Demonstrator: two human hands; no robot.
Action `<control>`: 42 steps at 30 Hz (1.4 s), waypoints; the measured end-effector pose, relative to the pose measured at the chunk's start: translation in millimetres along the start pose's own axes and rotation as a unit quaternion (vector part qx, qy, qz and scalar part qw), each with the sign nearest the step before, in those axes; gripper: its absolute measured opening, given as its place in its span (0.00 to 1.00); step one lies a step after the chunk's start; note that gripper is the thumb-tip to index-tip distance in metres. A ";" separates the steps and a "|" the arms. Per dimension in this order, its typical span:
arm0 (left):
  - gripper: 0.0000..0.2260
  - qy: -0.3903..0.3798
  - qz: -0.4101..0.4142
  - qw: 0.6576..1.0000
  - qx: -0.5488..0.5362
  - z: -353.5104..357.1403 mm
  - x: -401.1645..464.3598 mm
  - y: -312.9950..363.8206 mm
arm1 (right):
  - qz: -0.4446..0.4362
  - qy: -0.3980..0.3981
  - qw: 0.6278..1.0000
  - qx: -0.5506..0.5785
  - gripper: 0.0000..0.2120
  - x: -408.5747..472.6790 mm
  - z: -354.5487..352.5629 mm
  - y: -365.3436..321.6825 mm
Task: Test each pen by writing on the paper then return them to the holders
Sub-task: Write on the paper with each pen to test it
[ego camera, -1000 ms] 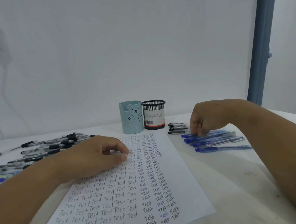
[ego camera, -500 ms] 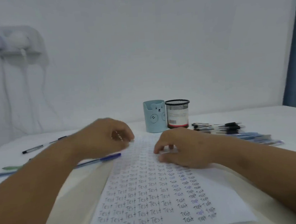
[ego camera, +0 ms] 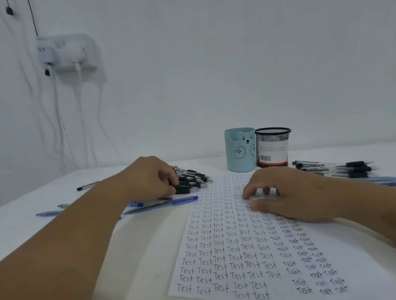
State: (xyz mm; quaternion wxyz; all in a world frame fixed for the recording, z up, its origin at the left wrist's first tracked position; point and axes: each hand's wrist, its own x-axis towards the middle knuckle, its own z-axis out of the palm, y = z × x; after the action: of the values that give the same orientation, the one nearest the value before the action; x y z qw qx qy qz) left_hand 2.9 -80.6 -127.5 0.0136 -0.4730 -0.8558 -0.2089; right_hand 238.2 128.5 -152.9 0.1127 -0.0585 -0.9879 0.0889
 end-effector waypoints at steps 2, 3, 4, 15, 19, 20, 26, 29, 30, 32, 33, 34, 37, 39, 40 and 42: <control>0.08 0.012 0.006 1.000 -0.007 -0.5 -0.6 -2.0 | 0.002 -0.003 1.000 0.006 0.13 -0.4 -0.6 -0.1; 0.09 0.015 0.008 1.000 -0.018 -1.8 -1.6 -2.4 | 0.000 -0.005 1.000 0.006 0.13 -0.5 -0.9 0.0; 0.09 0.013 0.008 0.999 -0.030 -4.8 -2.9 -1.9 | -0.001 -0.006 1.000 0.005 0.13 -0.9 -1.4 -0.2; 0.09 -0.060 0.013 0.997 0.053 -5.6 -5.2 4.0 | 0.001 -0.011 1.000 0.000 0.13 -4.0 -3.8 -5.2; 0.08 0.019 0.015 1.000 0.013 -1.0 -1.8 6.3 | 0.006 -0.012 1.000 0.003 0.14 -3.4 -3.4 -4.2; 0.07 0.049 0.020 0.998 -0.015 -1.0 -1.9 8.1 | 0.007 -0.013 1.000 0.003 0.14 -3.2 -3.4 -3.9; 0.06 0.251 0.063 0.913 -0.315 -7.8 -6.5 31.1 | 0.016 -0.016 1.000 0.002 0.14 -3.9 -4.6 -3.4; 0.08 0.261 0.041 0.786 -0.559 -9.1 -8.7 50.9 | 0.036 0.000 0.999 0.017 0.14 -5.1 -7.3 -4.7; 0.09 0.230 0.031 0.740 -0.631 -6.3 -9.3 57.1 | 0.041 0.015 0.999 0.021 0.14 -5.5 -8.0 -4.9; 0.10 0.149 0.010 0.679 -0.718 2.8 -10.0 68.1 | 0.050 0.063 0.995 0.053 0.16 -7.0 -7.5 -4.1; 0.11 0.109 0.004 0.670 -0.735 8.6 -11.1 73.2 | 0.057 0.079 0.991 0.090 0.19 -7.3 -6.2 -4.4; 0.11 0.070 0.002 0.671 -0.738 14.9 -12.4 77.8 | 0.062 0.084 0.984 0.145 0.23 -6.8 -5.0 -5.6; 0.14 -0.020 0.014 0.742 -0.670 32.4 -16.5 87.7 | 0.061 0.114 0.907 0.401 0.29 -3.3 -3.0 -14.2; 0.15 -0.030 0.036 0.832 -0.552 42.3 -18.1 90.0 | 0.072 0.153 0.843 0.511 0.23 -2.4 -6.0 -18.4; 0.13 -0.022 0.046 0.865 -0.498 46.6 -18.7 91.0 | 0.076 0.166 0.832 0.524 0.20 -2.2 -7.2 -19.6; 0.11 -0.002 0.058 0.902 -0.428 50.9 -20.6 93.8 | 0.094 0.175 0.831 0.520 0.17 -2.5 -7.2 -15.9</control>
State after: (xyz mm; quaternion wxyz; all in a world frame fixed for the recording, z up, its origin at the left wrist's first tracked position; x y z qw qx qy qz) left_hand 99.6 -34.7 -146.2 -0.1795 -0.4824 -0.6551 -0.5531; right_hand 240.8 113.9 -143.6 0.2890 -0.0986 -0.7491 0.5879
